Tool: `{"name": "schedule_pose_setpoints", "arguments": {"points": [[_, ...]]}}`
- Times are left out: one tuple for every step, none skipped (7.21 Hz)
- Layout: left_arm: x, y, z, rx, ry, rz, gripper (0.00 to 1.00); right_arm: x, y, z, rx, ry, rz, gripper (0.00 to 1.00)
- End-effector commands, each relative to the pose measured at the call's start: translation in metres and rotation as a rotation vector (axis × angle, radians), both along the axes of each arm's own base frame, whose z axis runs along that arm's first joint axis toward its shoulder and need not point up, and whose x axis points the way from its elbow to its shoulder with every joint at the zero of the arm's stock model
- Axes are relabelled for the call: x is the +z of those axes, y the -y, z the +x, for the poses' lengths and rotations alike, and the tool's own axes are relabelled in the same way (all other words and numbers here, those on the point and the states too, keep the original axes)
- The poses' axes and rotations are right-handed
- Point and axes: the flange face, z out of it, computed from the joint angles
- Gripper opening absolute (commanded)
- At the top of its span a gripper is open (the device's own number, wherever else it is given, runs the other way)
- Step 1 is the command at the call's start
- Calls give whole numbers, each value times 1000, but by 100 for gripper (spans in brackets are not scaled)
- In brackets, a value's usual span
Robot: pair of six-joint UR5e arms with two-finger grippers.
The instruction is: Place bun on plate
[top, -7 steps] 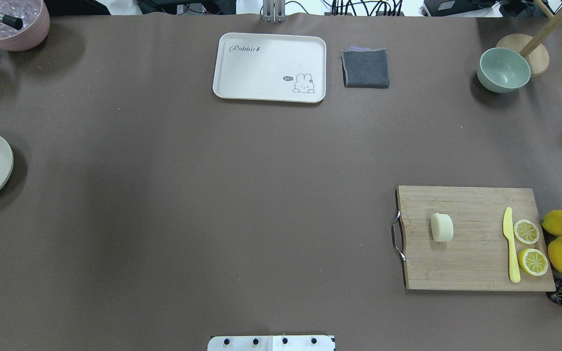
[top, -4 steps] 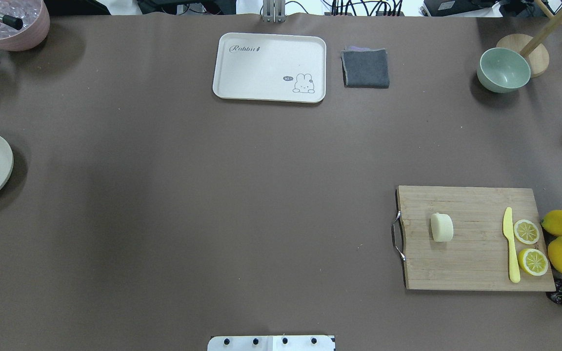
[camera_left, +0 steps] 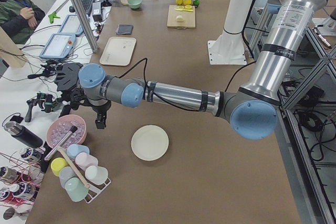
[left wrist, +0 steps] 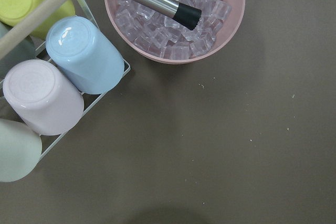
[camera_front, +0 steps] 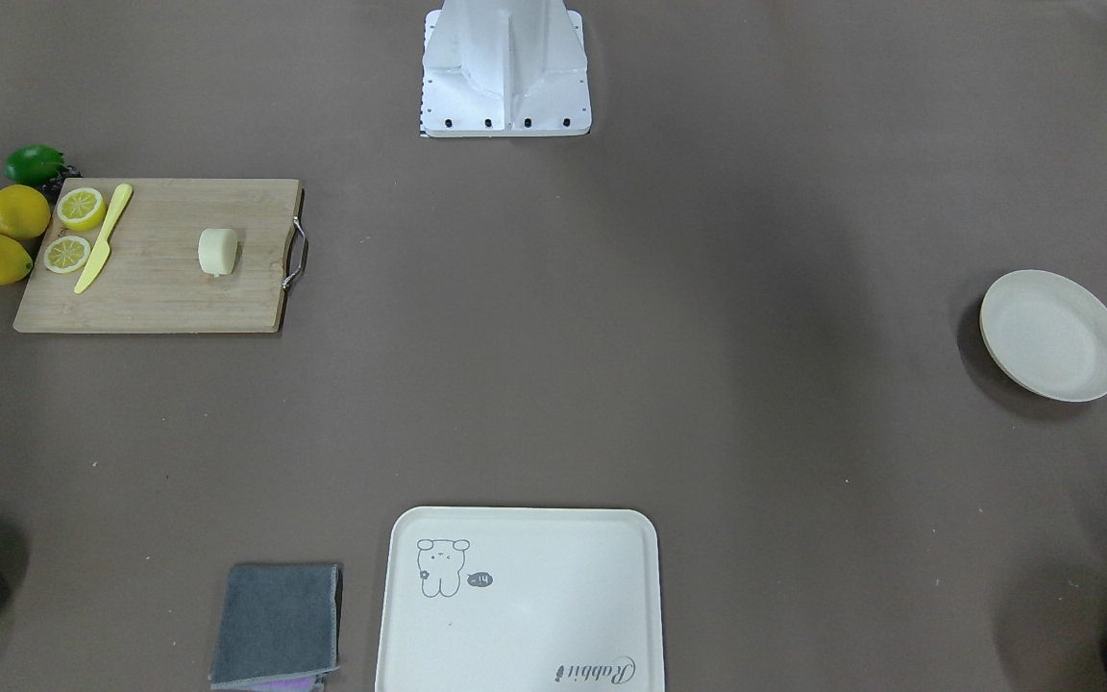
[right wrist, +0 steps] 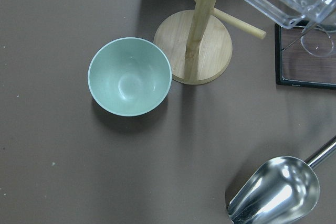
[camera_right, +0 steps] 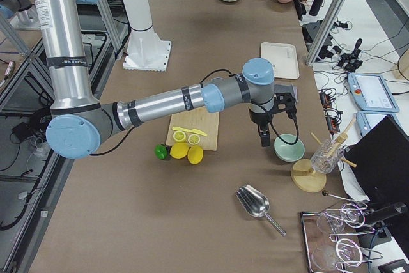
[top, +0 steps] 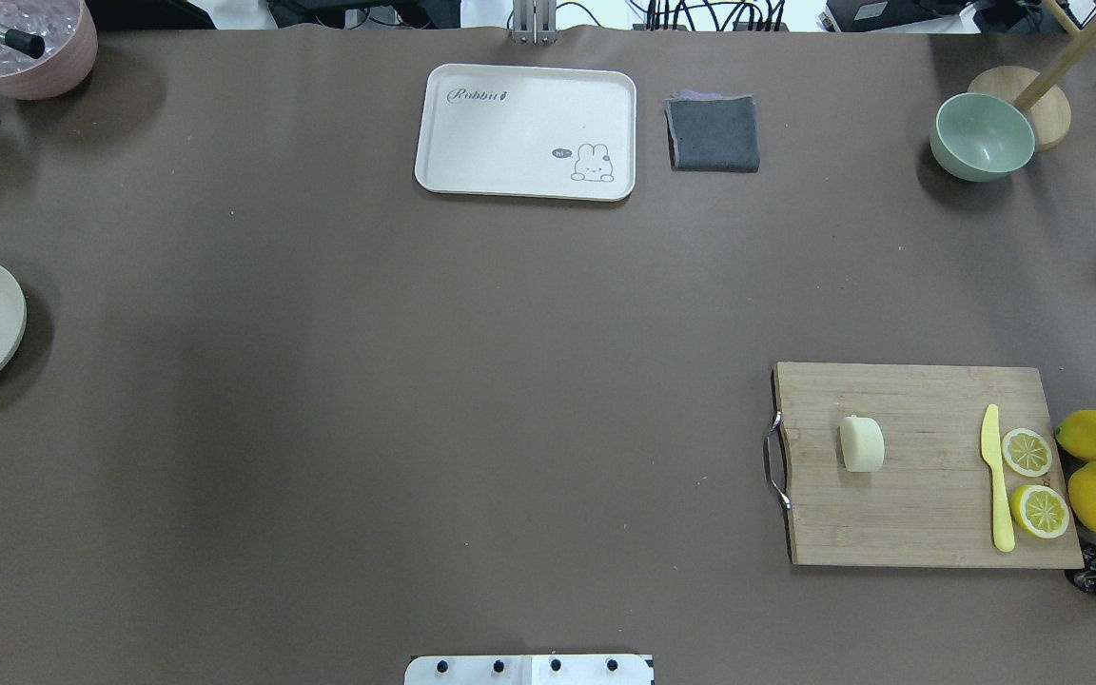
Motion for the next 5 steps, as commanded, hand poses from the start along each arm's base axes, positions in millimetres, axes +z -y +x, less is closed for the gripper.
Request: {"name": "schedule_pose_setpoints", "arguments": {"points": [[15, -15, 15, 29, 11, -6, 98, -2, -3, 0, 0, 2, 4, 100], [50, -28, 16, 50, 63, -6, 98, -8, -3, 0, 2, 4, 13, 100], [86, -37, 28, 147, 103, 35, 98, -12, -1, 0, 3, 3, 21, 100], [113, -45, 27, 207, 114, 49, 98, -22, -2, 0, 4, 2, 42, 100], [130, -51, 28, 244, 119, 65, 97, -27, -5, 0, 3, 5, 53, 100]]}}
